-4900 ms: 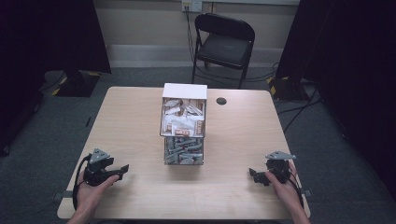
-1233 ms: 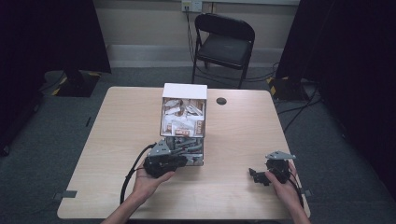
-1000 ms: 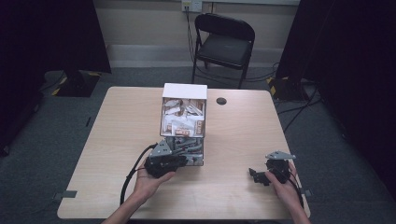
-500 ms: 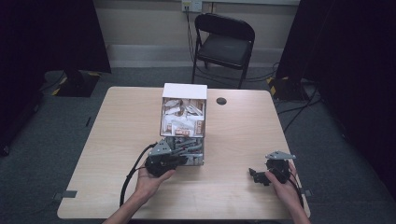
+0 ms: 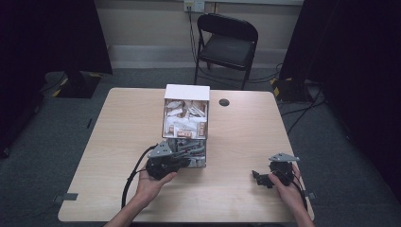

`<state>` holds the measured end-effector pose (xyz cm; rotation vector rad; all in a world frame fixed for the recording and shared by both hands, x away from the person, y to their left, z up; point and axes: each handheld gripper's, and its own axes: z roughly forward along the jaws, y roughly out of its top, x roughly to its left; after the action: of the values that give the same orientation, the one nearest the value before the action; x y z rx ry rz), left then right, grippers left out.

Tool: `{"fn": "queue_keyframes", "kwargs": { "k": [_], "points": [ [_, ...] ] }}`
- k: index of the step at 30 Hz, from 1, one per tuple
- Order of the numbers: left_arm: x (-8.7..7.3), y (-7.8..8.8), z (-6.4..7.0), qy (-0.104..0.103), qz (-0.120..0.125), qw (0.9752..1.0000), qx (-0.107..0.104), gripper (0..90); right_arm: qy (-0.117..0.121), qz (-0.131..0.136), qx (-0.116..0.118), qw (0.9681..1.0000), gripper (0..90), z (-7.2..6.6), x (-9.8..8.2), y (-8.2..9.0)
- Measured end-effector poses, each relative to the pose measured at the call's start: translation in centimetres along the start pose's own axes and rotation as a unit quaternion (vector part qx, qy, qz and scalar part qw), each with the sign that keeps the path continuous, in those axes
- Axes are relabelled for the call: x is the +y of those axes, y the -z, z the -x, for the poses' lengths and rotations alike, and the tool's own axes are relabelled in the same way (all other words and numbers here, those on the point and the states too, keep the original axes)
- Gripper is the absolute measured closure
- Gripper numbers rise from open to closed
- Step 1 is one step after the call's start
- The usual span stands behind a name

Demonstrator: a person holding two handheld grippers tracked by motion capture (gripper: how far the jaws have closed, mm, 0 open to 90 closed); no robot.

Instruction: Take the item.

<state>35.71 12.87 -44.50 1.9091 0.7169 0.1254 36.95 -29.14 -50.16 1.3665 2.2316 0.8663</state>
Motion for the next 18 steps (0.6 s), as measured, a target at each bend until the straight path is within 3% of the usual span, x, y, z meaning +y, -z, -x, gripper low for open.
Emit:
{"fn": "queue_keyframes", "kwargs": {
  "k": [18],
  "points": [
    [0.7,1.8,0.1,0.003,0.019,0.9996,-0.019,90.0,0.001,0.000,0.001,1.0000,0.0,0.0,0.0,0.0]
  ]
}}
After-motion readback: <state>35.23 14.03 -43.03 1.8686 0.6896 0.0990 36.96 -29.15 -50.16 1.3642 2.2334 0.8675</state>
